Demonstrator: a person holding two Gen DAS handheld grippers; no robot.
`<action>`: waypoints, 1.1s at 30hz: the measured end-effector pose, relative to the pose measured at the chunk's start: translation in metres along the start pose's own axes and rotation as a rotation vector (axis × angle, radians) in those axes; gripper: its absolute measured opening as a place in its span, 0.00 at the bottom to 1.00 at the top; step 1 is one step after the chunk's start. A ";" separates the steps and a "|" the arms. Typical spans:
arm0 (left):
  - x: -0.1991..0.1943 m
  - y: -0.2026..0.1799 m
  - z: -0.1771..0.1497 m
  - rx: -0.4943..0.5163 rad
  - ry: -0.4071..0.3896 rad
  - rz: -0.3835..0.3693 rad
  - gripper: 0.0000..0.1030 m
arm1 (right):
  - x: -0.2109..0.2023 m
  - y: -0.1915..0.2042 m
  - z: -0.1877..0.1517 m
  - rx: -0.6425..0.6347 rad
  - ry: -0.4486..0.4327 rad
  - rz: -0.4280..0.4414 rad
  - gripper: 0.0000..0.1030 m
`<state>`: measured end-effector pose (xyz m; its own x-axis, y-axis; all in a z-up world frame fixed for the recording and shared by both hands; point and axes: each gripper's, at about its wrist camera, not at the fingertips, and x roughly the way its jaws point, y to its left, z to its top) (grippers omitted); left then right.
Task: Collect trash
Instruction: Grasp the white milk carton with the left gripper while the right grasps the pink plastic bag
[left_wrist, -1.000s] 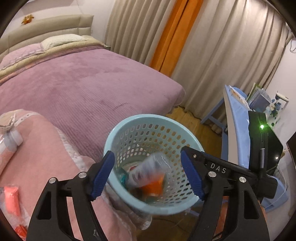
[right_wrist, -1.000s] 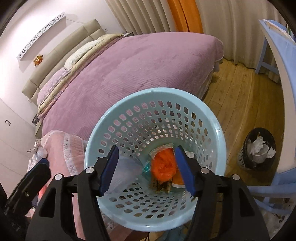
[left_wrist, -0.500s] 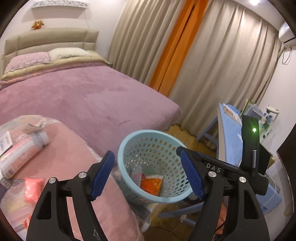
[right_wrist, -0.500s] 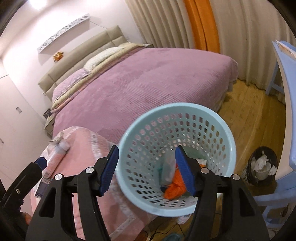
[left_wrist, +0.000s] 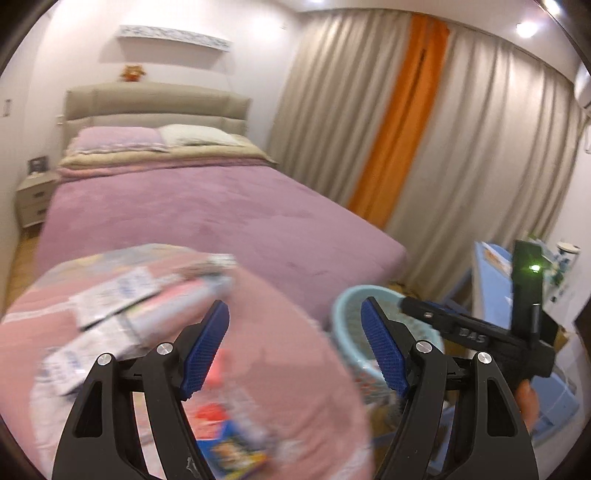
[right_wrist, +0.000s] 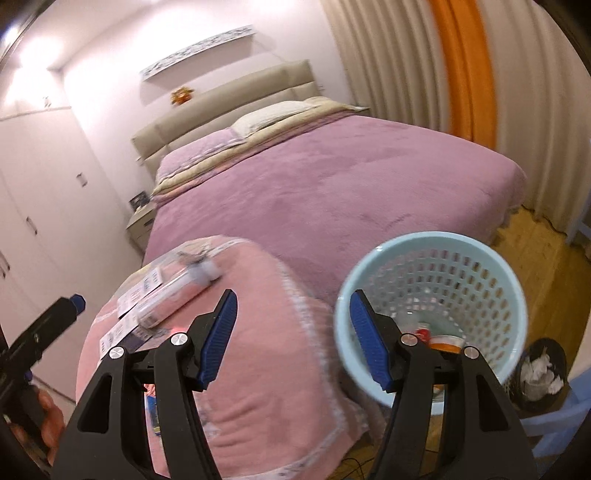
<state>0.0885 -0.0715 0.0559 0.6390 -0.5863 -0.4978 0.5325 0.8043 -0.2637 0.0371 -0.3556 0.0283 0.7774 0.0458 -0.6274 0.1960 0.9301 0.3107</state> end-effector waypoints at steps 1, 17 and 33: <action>-0.005 0.012 0.000 -0.008 -0.005 0.027 0.70 | 0.005 0.013 -0.002 -0.027 0.008 0.011 0.58; 0.007 0.196 -0.020 -0.169 0.154 0.213 0.75 | 0.089 0.151 -0.053 -0.254 0.186 0.104 0.60; 0.032 0.180 -0.055 -0.104 0.347 0.101 0.75 | 0.119 0.144 -0.063 -0.205 0.247 0.080 0.60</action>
<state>0.1740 0.0597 -0.0532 0.4500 -0.4499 -0.7714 0.4059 0.8725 -0.2721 0.1200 -0.1932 -0.0467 0.6120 0.1852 -0.7688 -0.0034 0.9728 0.2316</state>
